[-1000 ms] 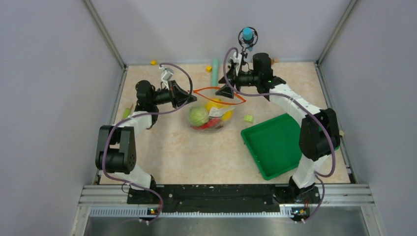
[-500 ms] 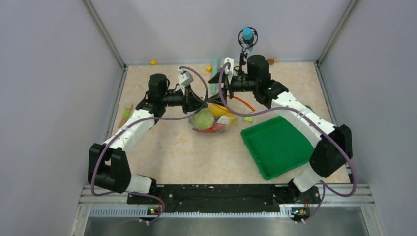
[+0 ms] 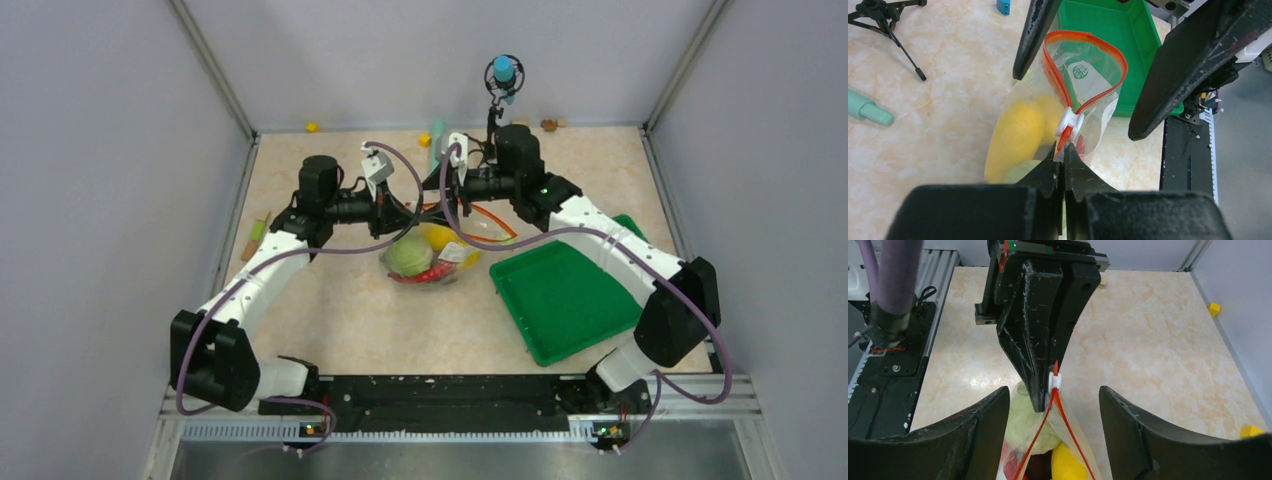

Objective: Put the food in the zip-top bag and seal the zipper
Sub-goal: Zip the zipper food storage bag at the center of the board.

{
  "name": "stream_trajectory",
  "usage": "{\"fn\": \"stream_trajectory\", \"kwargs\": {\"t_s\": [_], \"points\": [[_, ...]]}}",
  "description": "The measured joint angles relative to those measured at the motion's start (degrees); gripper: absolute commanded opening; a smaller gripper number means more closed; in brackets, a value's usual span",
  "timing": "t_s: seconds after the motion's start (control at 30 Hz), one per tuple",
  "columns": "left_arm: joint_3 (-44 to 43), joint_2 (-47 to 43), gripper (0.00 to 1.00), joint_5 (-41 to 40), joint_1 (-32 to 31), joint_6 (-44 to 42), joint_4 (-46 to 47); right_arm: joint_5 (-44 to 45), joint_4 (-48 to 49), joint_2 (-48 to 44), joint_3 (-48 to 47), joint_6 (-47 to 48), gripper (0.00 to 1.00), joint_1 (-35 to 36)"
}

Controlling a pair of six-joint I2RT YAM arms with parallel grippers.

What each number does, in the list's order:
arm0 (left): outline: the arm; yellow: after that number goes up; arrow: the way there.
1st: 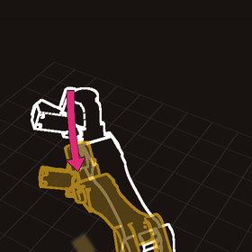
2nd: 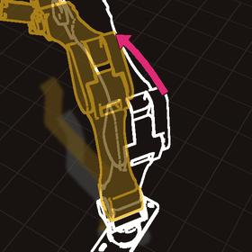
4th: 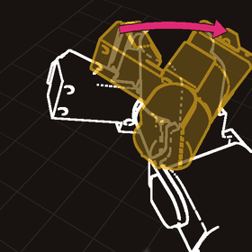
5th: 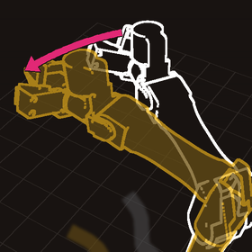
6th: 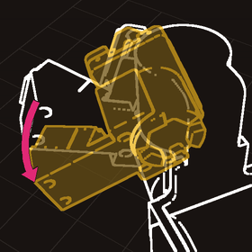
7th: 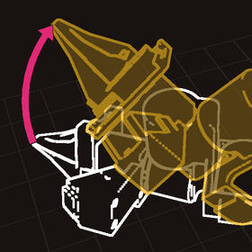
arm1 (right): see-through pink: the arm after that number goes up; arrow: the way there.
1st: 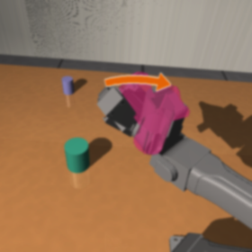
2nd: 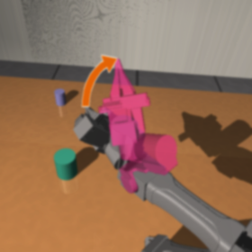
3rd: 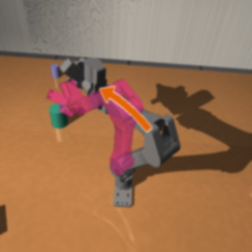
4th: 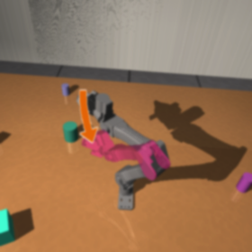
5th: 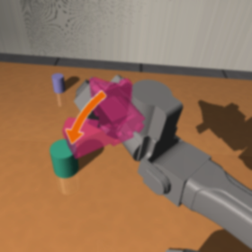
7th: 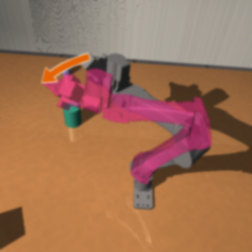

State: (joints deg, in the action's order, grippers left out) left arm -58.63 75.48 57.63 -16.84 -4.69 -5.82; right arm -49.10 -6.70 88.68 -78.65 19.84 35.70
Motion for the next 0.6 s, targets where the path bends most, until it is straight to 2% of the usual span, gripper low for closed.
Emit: {"fn": "stream_trajectory", "kwargs": {"t_s": [0.2,0.6], "points": [[0.15,-0.02,0.00,-0.28,-0.28,0.00,-0.83,-1.05,1.60,-0.02,0.28,-1.40,0.53,1.07],[0.92,-2.73,0.00,-2.08,-1.03,-0.02,-1.57,-1.44,1.79,0.61,0.11,-1.97,0.42,1.64]]}}
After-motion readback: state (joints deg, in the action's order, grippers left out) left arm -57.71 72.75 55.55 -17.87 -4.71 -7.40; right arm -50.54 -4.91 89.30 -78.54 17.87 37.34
